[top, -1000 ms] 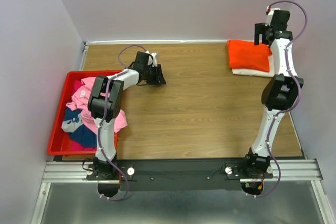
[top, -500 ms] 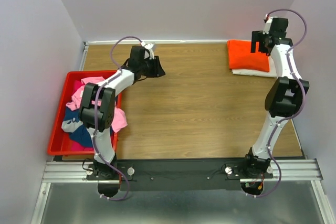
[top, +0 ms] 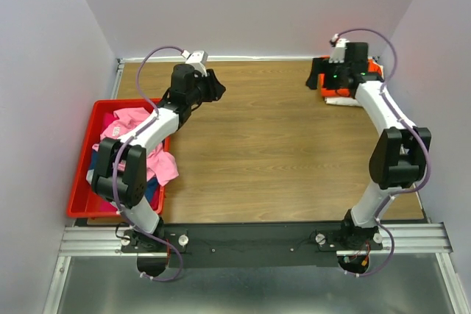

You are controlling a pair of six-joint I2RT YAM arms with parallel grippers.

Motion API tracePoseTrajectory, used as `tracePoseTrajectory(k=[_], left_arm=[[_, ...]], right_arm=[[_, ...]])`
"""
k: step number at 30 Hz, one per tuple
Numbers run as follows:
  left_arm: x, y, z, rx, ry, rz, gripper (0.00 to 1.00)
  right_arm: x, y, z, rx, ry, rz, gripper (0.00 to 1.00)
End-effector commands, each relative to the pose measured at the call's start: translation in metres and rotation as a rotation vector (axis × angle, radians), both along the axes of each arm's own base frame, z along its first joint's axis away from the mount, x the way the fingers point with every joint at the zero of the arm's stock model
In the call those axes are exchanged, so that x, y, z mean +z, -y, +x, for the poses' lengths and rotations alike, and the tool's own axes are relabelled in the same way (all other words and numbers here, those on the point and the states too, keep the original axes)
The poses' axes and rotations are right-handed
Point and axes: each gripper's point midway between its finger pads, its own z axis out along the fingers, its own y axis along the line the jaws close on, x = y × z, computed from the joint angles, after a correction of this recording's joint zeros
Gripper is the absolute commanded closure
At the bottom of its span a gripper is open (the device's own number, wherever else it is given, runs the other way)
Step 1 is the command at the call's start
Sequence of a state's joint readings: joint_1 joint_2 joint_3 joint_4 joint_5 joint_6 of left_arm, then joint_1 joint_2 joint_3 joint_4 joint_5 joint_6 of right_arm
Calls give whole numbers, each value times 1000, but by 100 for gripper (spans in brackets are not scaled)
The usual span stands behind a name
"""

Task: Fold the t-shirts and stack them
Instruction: Reset both grippers

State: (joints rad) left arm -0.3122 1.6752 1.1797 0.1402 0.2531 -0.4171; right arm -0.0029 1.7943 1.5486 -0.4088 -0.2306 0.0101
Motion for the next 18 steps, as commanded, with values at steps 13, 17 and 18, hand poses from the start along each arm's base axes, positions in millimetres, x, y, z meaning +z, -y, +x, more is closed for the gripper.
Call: tracePoseTrajectory(k=[13, 17, 18], left_arm=[[42, -53, -19, 281, 178, 0, 53], [43, -63, -29, 311, 196, 13, 52], [43, -64, -30, 313, 197, 15, 52]], right_arm=[[-42, -150, -69, 277, -132, 143, 0], [-41, -152, -71, 278, -129, 140, 0], [-41, -151, -71, 276, -129, 139, 0]])
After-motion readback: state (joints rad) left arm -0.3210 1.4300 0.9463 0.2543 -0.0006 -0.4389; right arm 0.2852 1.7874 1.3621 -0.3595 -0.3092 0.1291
